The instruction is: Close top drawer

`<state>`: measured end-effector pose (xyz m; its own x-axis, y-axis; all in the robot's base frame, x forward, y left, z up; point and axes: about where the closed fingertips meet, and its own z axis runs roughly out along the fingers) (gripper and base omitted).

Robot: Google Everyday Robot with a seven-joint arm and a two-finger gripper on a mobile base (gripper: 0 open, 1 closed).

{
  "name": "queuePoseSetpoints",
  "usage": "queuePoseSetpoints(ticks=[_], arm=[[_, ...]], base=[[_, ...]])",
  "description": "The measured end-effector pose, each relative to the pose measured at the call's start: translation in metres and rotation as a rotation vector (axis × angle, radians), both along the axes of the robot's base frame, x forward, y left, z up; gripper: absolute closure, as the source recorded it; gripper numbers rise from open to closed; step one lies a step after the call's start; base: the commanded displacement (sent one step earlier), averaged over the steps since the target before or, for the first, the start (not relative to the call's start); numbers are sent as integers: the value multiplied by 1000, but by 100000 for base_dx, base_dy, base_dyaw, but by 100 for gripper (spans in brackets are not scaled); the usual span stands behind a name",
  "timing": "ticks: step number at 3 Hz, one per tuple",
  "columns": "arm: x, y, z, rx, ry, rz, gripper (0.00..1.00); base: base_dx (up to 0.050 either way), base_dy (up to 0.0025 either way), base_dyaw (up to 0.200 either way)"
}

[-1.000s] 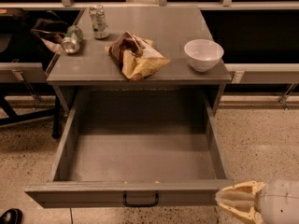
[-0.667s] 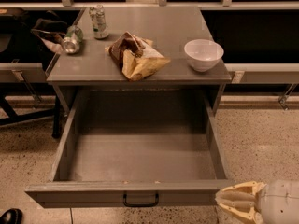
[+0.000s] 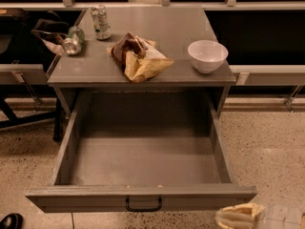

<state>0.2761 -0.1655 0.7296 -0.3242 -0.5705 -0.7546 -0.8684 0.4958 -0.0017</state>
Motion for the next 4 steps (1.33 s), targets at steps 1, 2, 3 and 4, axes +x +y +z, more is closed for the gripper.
queuePoseSetpoints(ticks=[1, 2, 3, 4], arm=[[-10, 3, -29, 15, 48, -29, 100], [-6, 2, -55, 21, 92, -55, 100], [40, 14, -77, 37, 113, -29, 100], [42, 15, -76, 37, 112, -29, 100]], base=[[0, 0, 0], [0, 0, 0], [0, 0, 0], [0, 0, 0]])
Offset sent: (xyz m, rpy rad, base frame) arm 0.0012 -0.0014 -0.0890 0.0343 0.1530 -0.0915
